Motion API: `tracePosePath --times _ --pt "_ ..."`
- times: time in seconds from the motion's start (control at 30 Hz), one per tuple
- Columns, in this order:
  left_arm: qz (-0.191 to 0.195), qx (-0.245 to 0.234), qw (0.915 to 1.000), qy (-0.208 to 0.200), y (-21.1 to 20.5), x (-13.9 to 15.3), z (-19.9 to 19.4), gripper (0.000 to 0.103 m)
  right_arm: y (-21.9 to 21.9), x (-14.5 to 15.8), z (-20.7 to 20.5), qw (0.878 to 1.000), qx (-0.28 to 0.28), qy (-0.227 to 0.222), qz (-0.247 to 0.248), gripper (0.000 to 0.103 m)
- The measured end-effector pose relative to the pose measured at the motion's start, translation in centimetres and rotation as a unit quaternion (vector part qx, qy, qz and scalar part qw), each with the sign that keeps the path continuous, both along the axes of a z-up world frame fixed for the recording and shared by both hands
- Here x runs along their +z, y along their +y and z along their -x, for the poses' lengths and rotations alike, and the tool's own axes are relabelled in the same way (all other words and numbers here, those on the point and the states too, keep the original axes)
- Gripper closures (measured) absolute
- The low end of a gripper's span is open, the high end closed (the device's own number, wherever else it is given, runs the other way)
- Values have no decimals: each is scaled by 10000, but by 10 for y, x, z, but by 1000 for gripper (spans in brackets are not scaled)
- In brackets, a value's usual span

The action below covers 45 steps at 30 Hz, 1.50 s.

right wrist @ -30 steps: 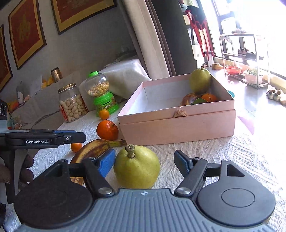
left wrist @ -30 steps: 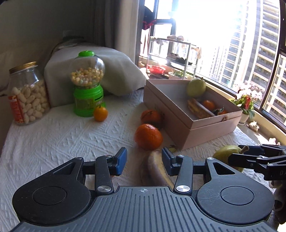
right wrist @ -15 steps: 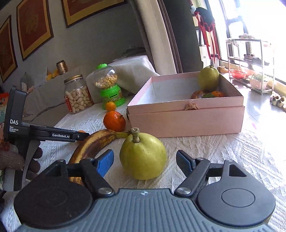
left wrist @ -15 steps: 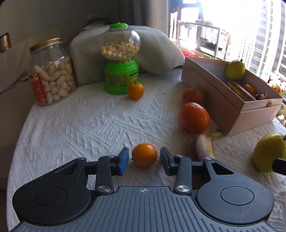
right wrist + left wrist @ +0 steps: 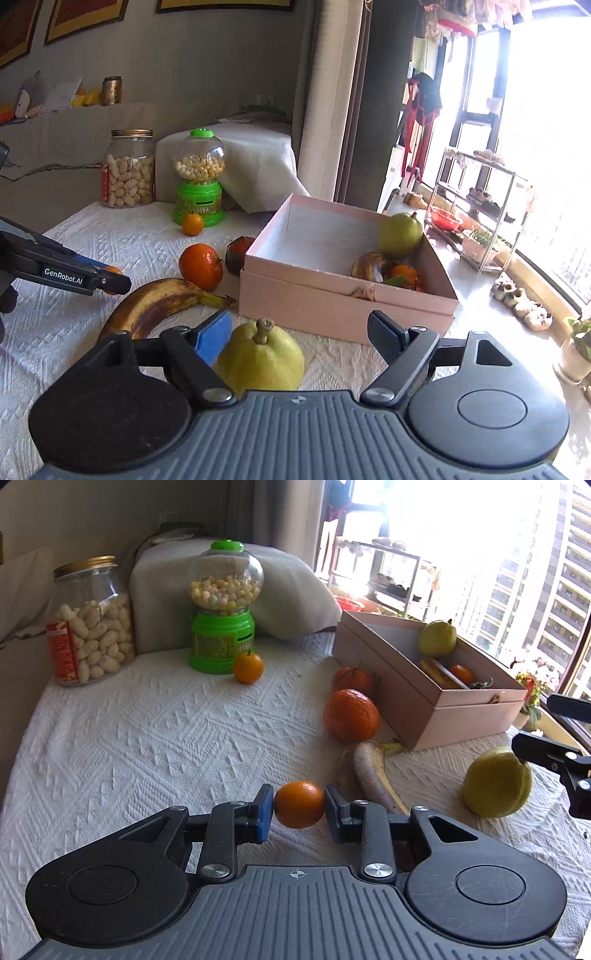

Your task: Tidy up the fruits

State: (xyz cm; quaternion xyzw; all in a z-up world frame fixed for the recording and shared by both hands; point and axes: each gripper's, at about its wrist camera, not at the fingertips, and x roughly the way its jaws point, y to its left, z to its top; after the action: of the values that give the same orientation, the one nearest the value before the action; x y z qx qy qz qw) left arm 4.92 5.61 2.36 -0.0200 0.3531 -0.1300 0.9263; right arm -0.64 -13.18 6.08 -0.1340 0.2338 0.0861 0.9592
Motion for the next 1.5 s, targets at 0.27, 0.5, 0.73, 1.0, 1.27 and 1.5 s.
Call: tracePosePath --times 0.27,0.5,0.73,1.0,1.27,1.5 --pt "53 185 9997 -143 18 -3 18 68 65 16 -38 9954 838 454 60 15" --pt "306 507 9981 -174 45 -10 18 68 112 5 -95 9903 762 1130 268 41" --pt "555 631 9960 -289 59 -11 19 68 121 -12 -126 9849 594 1626 -63 57" --pt "629 590 9958 -296 58 -14 20 68 115 18 -108 9840 1156 1320 -314 56" --pt "617 570 9960 -298 57 -14 20 68 108 -1 -130 9768 913 1895 -407 36" --pt "633 538 9962 -275 57 -15 20 68 111 -22 -145 9747 587 2131 -325 36"
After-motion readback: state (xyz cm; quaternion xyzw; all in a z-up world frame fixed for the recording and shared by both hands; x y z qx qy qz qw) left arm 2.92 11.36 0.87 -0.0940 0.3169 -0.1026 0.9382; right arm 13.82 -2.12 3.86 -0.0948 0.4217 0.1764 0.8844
